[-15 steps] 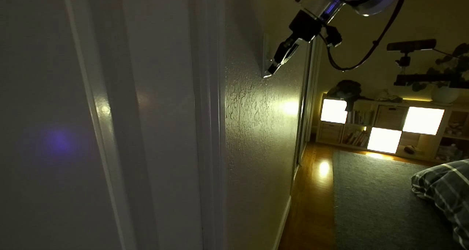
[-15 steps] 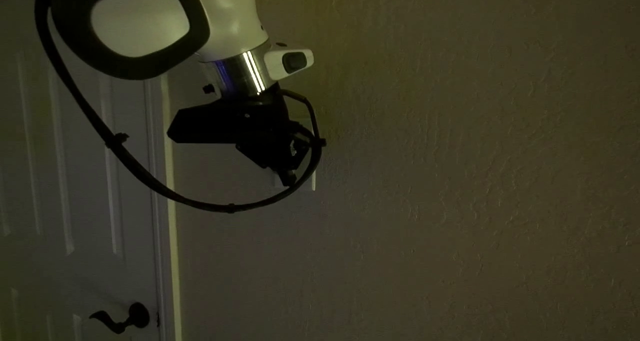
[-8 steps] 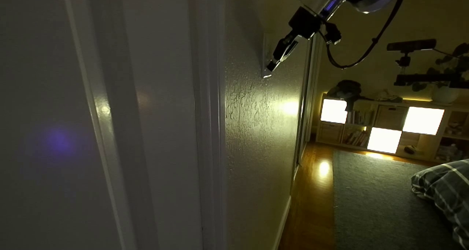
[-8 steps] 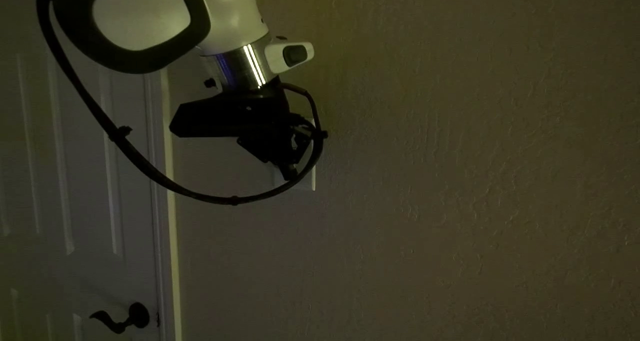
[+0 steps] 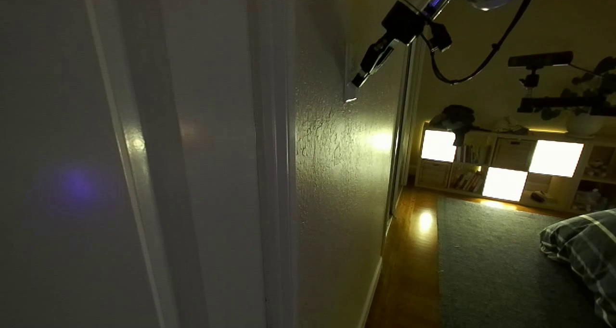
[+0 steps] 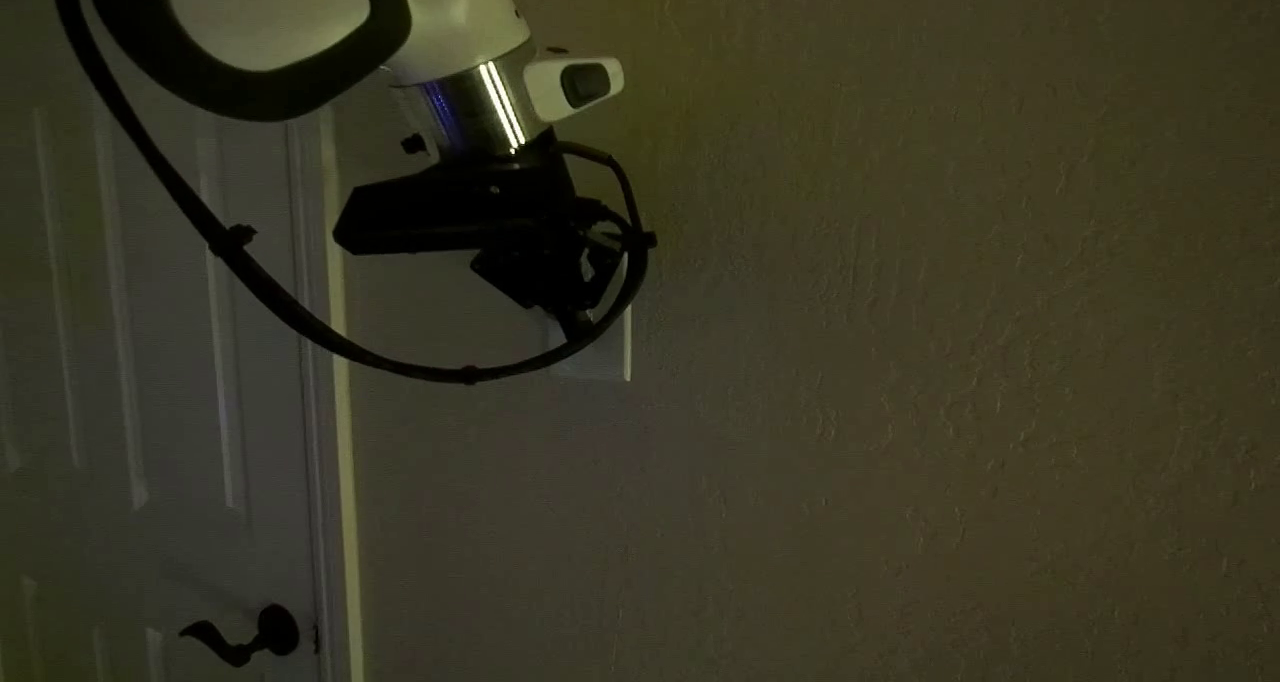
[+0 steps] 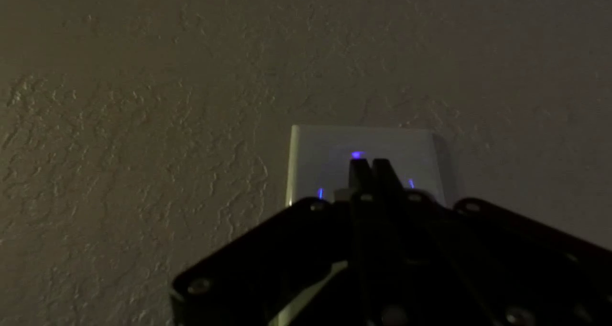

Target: Turn on the light

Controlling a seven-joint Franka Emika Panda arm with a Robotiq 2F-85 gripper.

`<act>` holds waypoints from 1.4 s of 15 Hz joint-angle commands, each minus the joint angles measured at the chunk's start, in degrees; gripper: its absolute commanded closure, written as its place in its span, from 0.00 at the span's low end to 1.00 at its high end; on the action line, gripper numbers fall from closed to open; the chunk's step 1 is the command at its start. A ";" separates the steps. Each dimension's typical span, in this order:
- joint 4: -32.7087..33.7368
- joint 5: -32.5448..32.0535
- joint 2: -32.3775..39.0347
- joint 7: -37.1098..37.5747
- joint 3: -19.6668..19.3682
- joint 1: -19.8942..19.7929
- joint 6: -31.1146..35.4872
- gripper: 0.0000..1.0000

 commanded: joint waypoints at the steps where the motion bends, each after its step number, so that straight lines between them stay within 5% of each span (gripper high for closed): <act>1: -0.03 -0.11 -3.02 -1.19 0.27 0.18 1.21 0.94; 6: -1.64 -0.16 -3.47 -1.07 0.03 0.07 -0.16 0.94; 14: -6.86 -1.61 -4.91 3.37 1.06 -2.87 -16.96 0.94; 21: -9.31 -16.42 -8.78 12.95 -0.77 -2.94 -26.34 0.94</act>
